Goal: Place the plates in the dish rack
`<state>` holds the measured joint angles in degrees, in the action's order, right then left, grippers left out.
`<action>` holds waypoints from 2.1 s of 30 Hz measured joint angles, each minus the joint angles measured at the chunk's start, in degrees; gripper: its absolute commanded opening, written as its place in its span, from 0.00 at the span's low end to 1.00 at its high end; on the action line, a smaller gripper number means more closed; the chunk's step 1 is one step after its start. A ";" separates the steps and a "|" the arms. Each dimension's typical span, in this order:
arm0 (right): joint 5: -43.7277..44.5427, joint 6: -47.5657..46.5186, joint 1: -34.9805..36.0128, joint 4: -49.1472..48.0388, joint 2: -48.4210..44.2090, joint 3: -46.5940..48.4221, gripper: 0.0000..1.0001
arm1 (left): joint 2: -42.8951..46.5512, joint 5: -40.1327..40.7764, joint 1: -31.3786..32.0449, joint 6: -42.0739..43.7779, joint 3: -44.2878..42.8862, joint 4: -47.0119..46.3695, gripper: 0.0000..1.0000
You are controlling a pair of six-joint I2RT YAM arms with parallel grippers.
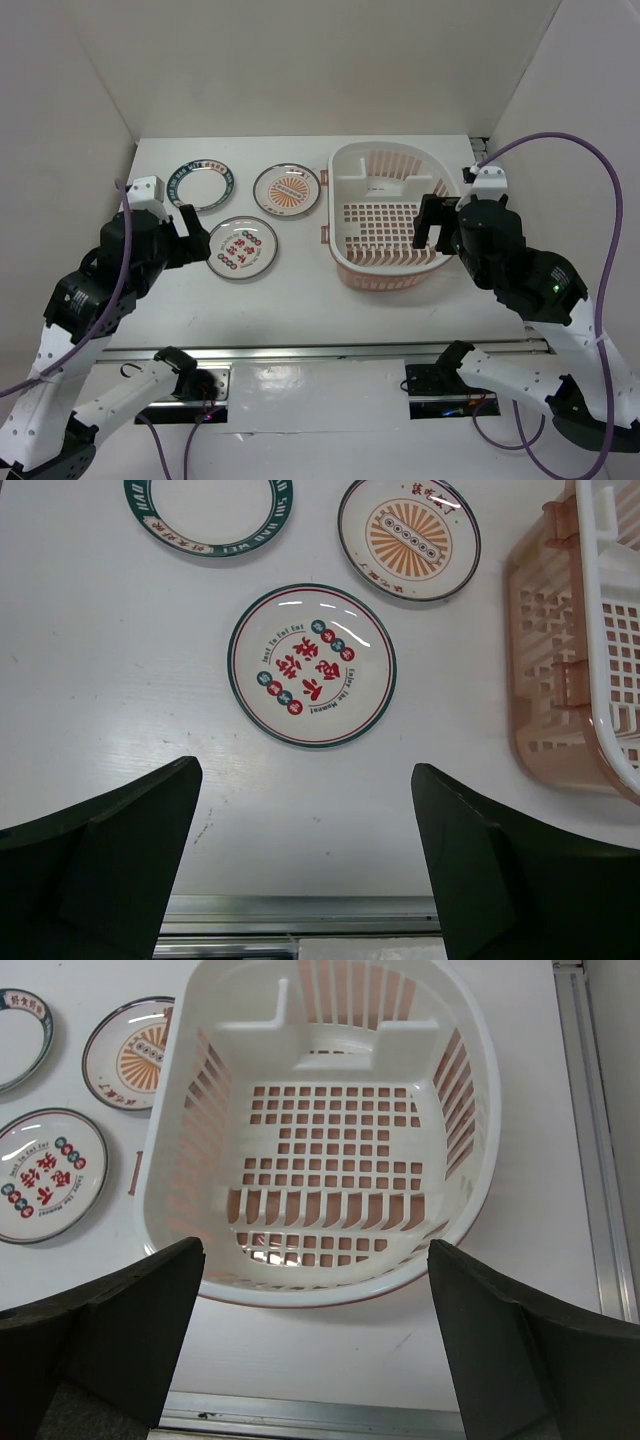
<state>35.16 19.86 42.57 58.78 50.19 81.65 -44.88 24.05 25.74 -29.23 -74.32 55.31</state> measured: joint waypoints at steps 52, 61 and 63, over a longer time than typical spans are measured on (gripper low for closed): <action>-30.86 -2.84 0.83 -27.82 -0.15 -21.68 1.00 | -62.93 -41.90 -47.23 -34.60 22.40 -81.26 0.97; -30.82 -2.80 1.03 -29.70 1.75 -21.90 1.00 | -68.81 -40.09 -45.83 -37.38 16.57 -83.32 0.72; -30.84 -2.78 1.29 -30.16 2.14 -22.16 1.00 | -70.10 -39.21 -45.57 -37.40 15.19 -82.38 0.48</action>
<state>4.32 17.08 43.86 28.62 52.34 59.48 -114.98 -15.16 -19.84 -66.63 -59.13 -27.07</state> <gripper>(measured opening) 0.999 0.679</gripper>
